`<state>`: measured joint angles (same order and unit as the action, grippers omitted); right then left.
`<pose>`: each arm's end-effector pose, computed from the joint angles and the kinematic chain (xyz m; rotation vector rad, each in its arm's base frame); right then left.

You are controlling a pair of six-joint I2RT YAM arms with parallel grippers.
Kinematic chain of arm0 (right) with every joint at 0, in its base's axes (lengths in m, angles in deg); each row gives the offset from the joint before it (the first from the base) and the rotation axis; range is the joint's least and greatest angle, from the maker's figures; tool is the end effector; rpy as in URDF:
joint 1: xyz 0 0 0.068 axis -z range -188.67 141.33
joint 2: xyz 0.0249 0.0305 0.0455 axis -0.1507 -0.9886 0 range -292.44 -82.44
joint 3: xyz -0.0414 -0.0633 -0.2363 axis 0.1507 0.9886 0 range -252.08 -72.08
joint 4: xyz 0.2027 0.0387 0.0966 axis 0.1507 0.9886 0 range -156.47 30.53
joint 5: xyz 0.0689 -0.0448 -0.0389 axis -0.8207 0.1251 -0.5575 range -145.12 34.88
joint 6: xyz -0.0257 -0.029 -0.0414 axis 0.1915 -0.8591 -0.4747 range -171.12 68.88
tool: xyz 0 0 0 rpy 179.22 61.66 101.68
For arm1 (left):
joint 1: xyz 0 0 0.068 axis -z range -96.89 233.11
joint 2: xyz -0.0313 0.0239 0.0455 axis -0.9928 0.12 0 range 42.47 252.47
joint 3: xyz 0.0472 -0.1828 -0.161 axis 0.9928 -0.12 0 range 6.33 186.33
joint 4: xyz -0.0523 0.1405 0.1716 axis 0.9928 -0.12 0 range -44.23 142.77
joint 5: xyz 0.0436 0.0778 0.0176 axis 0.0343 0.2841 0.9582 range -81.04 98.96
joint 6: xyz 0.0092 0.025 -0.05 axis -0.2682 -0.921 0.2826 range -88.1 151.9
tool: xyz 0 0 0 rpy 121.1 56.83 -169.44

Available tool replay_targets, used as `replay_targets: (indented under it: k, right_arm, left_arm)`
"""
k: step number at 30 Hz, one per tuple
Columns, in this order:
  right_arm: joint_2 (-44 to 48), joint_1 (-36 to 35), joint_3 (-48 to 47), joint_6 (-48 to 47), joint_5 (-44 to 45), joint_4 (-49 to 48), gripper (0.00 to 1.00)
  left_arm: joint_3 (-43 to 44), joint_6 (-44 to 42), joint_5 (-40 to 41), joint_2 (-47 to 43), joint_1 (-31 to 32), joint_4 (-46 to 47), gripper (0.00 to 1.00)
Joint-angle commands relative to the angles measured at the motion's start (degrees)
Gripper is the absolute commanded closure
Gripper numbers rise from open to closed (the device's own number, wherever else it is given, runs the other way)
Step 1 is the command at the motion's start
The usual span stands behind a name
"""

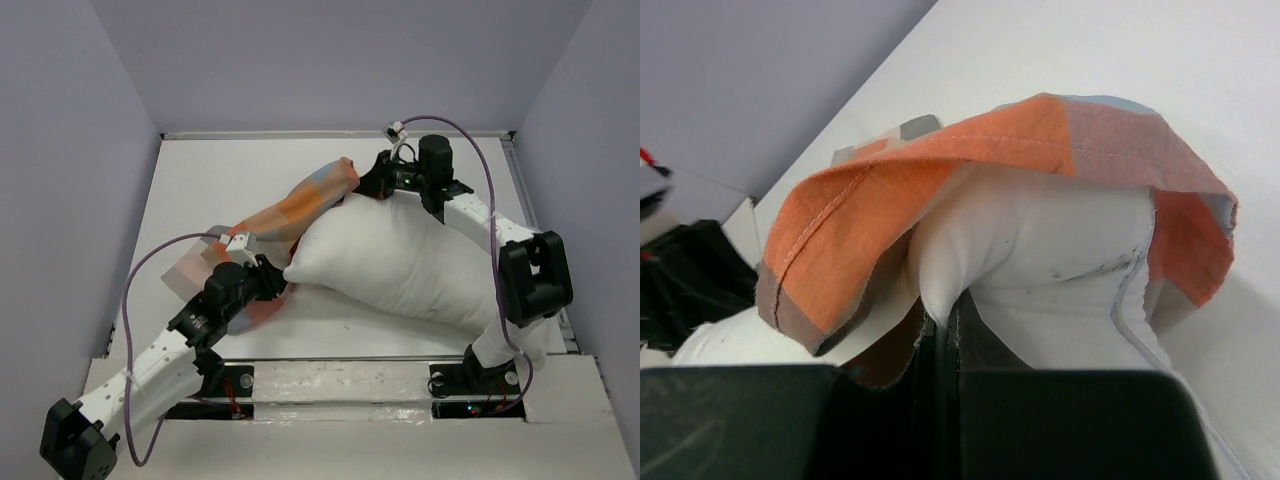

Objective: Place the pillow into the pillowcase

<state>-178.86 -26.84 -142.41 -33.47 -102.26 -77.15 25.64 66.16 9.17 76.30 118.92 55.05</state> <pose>0.3310 0.1392 0.2856 -0.6125 1.8161 1.1810 0.1218 -0.0877 0.2278 0.0225 1.8704 -0.8631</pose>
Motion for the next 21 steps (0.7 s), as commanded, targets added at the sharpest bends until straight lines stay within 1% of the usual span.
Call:
replay_targets:
  k: [1,3,4,5,6,7,8,9,10,11,13,16,21]
  right_arm:
    - [-0.4,1.2,-0.8,5.5,-14.1,-14.2,1.00]
    - [-0.7,3.0,0.8,12.2,-17.4,-23.3,1.00]
    - [-1.3,3.6,1.7,15.2,-20.9,-27.7,1.00]
    - [-1.7,4.2,3.2,22.3,-22.7,-37.0,1.00]
    - [-2.4,5.3,4.0,26.4,-25.3,-42.1,1.00]
    - [-3.9,6.0,4.6,30.5,-26.0,-47.8,1.00]
    - [-5.0,6.6,5.5,39.2,-26.5,-58.6,1.00]
    - [-6.2,7.7,5.5,43.9,-27.3,-63.8,1.00]
    - [-8.8,7.7,5.1,52.1,-27.7,-73.3,1.00]
    - [-10.0,8.4,4.7,55.3,-27.9,-77.3,1.00]
    - [-11.6,8.9,4.1,59.3,-28.0,-81.0,1.00]
    - [-10.9,8.9,4.8,57.6,-27.8,-79.3,1.00]
    - [-6.9,8.9,5.6,47.8,-27.0,-67.7,1.00]
  left_arm:
    - [-2.1,2.4,-3.7,5.8,1.1,17.1,0.67]
    - [-2.2,1.1,-4.1,10.6,1.2,20.3,0.64]
    - [-2.2,0.8,-3.8,12.6,1.3,23.0,0.61]
    - [-2.2,0.6,-3.4,16.2,1.3,24.5,0.57]
    - [-2.2,0.1,-3.0,18.0,1.3,28.1,0.51]
    - [-1.9,0.0,-3.0,20.0,1.3,29.6,0.45]
    - [-1.2,-0.3,-2.8,23.5,1.3,31.2,0.43]
    - [-0.9,-0.8,-2.2,25.0,1.3,34.2,0.42]
    - [-0.6,-1.0,-1.7,27.8,1.2,35.5,0.41]
    - [0.5,-1.3,-0.8,29.1,1.2,36.0,0.41]
    - [1.3,-2.2,2.0,30.9,1.2,38.6,0.41]
    - [2.9,-3.1,1.9,33.8,1.2,42.4,0.41]
    - [6.0,-4.6,0.1,40.0,1.2,46.3,0.40]
